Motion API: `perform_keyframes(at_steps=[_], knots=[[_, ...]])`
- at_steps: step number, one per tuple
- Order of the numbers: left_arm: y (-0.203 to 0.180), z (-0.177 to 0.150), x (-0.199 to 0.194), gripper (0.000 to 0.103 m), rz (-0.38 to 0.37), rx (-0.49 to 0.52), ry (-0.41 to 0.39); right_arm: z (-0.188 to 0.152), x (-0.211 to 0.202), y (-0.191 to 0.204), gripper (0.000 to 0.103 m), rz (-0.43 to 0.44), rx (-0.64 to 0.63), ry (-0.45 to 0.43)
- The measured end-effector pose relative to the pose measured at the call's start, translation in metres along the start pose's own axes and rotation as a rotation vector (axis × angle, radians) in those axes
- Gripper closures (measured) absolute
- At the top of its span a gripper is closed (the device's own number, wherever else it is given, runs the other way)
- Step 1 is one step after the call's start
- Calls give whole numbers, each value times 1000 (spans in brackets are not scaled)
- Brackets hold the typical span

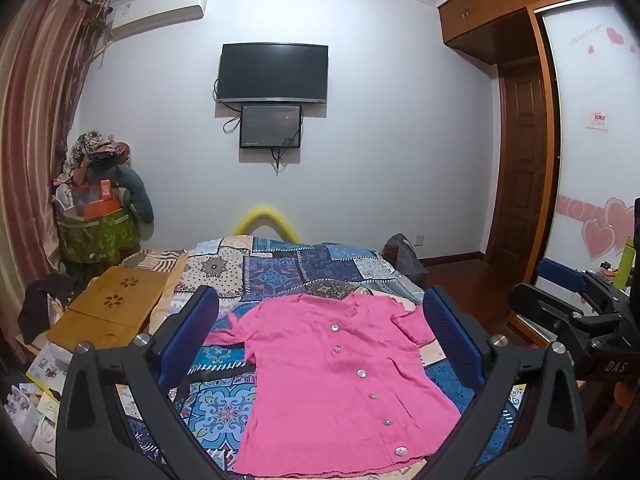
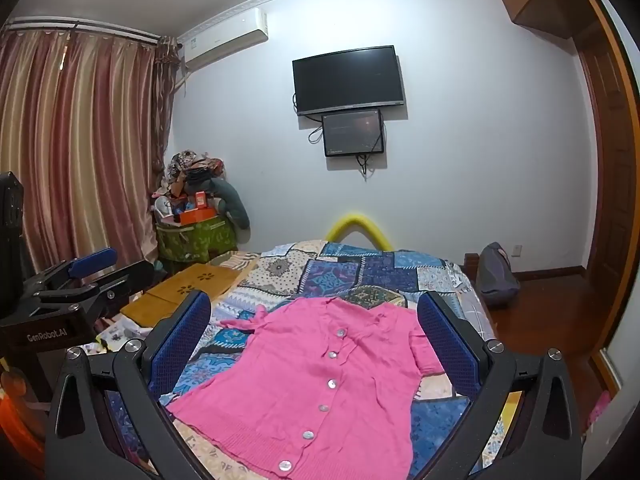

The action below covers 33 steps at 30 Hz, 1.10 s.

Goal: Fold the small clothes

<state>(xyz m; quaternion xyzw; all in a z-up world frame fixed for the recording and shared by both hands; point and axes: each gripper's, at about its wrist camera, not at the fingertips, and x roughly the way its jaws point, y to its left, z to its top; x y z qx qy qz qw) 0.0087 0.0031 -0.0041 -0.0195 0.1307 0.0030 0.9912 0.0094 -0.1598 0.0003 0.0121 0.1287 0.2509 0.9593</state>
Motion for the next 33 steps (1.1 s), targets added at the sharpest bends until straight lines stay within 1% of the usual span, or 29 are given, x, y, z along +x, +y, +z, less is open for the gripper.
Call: perform_keyframes(at_steps=[17, 33], knots=[[1, 1, 4, 0, -16, -17, 3, -2, 0, -4, 0, -7, 9, 2], [0, 1, 2, 0, -24, -10, 8, -2, -1, -12, 0, -11, 14, 2]])
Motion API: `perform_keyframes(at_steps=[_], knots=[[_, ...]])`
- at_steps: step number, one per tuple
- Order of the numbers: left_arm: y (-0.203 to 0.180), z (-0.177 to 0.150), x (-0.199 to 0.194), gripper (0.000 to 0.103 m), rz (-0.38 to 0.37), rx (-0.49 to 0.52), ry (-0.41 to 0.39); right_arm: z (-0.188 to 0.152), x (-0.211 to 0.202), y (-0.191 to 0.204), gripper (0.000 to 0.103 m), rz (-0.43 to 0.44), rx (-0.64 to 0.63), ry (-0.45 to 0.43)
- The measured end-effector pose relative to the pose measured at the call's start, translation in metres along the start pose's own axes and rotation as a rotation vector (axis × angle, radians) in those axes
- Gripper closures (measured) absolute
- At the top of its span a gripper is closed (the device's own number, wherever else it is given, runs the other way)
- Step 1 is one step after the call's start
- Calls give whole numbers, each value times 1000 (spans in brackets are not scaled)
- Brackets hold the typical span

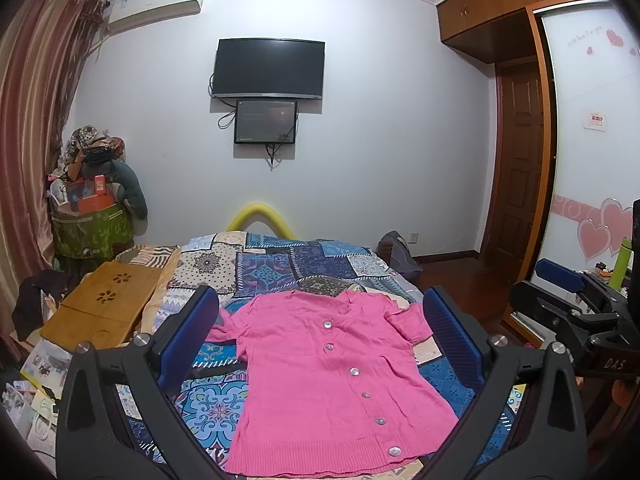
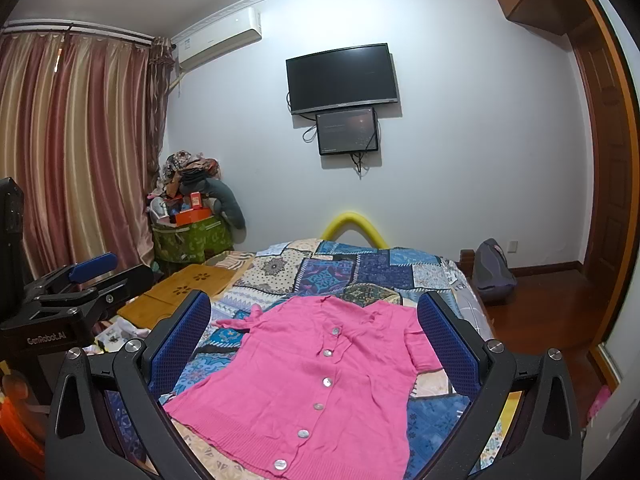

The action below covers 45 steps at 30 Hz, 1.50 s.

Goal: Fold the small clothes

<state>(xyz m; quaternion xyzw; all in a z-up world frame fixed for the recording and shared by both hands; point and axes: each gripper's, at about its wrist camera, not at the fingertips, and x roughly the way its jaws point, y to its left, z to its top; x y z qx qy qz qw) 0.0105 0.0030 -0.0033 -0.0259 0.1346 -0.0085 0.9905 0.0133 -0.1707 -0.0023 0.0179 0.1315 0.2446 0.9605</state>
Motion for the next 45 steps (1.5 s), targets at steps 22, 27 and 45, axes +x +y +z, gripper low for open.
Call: perform_keyframes(at_steps=[22, 27, 45], knots=[[0, -1, 2, 0, 2, 0, 2, -1, 0, -1, 0, -2, 1, 5], [-1, -2, 4, 0, 1, 2, 5, -1, 1, -1, 0, 0, 2, 7], [33, 5, 53, 0, 54, -21, 66, 3, 46, 1, 0, 14, -12, 52]])
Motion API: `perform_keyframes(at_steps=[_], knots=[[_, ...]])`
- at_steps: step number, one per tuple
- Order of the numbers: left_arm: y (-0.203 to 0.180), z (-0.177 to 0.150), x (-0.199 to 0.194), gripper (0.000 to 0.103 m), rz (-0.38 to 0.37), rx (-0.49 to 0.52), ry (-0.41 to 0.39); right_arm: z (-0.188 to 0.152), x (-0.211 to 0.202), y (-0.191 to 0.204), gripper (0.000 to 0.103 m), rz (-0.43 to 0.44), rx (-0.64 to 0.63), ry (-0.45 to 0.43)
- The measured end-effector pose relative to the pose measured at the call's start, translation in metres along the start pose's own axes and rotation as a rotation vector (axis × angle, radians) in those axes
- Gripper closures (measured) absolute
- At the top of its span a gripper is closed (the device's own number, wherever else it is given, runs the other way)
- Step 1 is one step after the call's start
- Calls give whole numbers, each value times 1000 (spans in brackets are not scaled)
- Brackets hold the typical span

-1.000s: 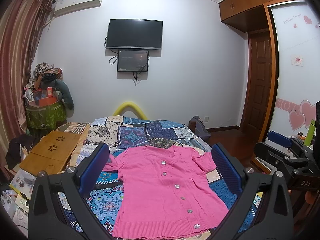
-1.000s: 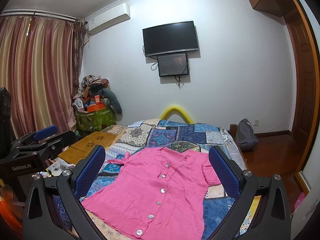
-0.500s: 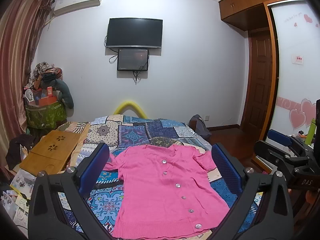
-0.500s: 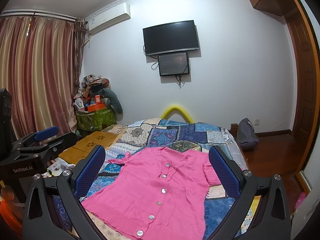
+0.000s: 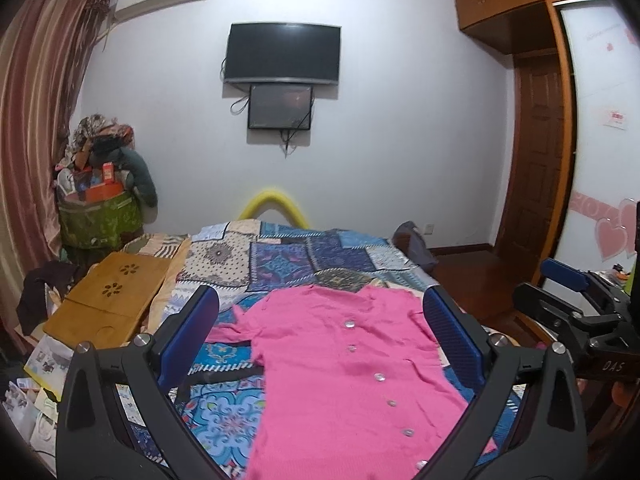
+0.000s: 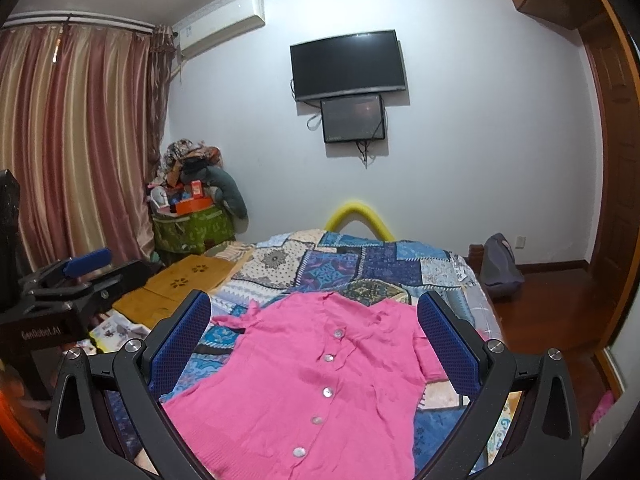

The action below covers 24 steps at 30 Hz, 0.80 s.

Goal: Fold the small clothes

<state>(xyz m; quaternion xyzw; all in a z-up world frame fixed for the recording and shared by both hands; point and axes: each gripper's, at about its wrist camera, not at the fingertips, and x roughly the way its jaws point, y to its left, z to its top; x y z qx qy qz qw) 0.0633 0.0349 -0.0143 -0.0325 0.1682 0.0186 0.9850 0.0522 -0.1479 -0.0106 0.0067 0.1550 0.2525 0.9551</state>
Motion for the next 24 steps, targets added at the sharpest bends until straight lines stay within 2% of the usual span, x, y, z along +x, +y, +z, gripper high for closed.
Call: perform_keyframes(at_steps=[5, 7, 9, 11, 12, 14, 19, 24], knots=[[33, 6, 50, 0, 42, -26, 70, 1, 43, -12, 1, -28, -16, 46], [51, 8, 76, 4, 64, -36, 113, 0, 59, -18, 5, -29, -18, 68], [65, 9, 99, 8, 80, -42, 153, -2, 78, -25, 17, -41, -26, 97], [84, 9, 124, 11, 102, -48, 200, -2, 97, -34, 22, -40, -24, 133], [94, 9, 138, 12, 120, -52, 223, -3, 105, -39, 29, -31, -18, 151], [110, 4, 157, 14, 148, -58, 259, -5, 122, -47, 37, -24, -10, 192], [157, -16, 220, 17, 215, -106, 382, -15, 159, -68, 38, -22, 3, 265], [208, -59, 286, 20, 260, -197, 553, -29, 195, -86, 38, -42, 18, 359]])
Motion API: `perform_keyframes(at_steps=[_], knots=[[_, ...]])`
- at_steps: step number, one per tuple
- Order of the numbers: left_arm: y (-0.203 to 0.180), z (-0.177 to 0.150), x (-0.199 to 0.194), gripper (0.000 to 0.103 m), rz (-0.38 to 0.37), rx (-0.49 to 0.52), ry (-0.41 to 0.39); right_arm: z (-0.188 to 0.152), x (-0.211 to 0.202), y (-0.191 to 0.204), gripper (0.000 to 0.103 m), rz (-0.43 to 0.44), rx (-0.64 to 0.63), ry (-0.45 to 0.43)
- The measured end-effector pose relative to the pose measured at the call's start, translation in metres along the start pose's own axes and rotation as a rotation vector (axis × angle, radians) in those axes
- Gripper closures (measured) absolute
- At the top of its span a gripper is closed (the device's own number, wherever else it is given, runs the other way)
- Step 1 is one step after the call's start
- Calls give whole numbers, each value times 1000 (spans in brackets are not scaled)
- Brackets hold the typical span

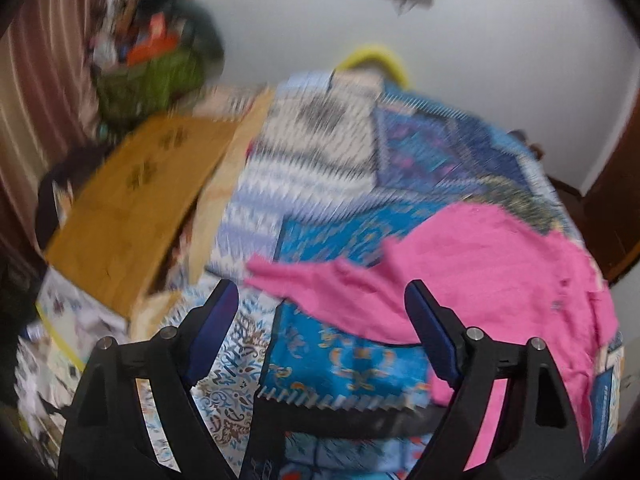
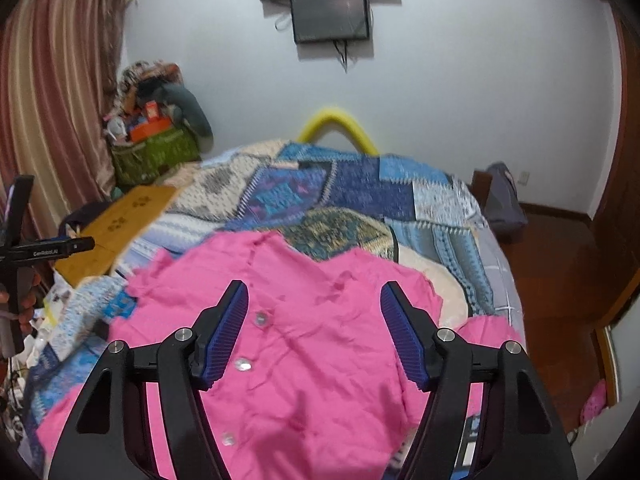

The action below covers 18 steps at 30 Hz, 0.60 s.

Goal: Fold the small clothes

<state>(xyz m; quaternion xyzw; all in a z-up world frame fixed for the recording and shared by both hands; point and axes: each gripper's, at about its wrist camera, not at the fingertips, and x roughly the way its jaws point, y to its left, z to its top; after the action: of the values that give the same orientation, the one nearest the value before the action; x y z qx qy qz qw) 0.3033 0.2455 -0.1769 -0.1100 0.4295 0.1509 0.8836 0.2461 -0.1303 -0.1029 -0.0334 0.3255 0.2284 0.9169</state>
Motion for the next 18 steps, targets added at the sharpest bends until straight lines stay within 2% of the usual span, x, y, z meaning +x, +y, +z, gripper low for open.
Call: perform_keyframes(at_steps=[2, 6, 9, 12, 13, 14, 16, 17, 18], knots=[[13, 0, 37, 29, 6, -37, 77, -2, 15, -5, 38, 0, 4, 37], [32, 1, 92, 30, 40, -74, 184, -6, 44, -12, 38, -2, 4, 103], [48, 1, 124, 30, 73, -142, 251, -8, 60, -17, 38, 3, -3, 131], [56, 1, 152, 38, 73, -181, 306, -10, 74, -16, 38, 5, -13, 161], [53, 1, 157, 53, 75, -170, 310, -10, 78, -17, 38, 6, -16, 166], [49, 0, 163, 75, 76, -148, 320, -10, 81, -17, 38, 7, -18, 169], [42, -2, 167, 93, 87, -122, 308, -10, 84, -16, 38, 13, -23, 175], [39, -2, 165, 99, 98, -106, 293, -10, 86, -16, 38, 15, -25, 177], [36, -2, 163, 99, 102, -91, 282, -9, 88, -16, 38, 15, -29, 178]])
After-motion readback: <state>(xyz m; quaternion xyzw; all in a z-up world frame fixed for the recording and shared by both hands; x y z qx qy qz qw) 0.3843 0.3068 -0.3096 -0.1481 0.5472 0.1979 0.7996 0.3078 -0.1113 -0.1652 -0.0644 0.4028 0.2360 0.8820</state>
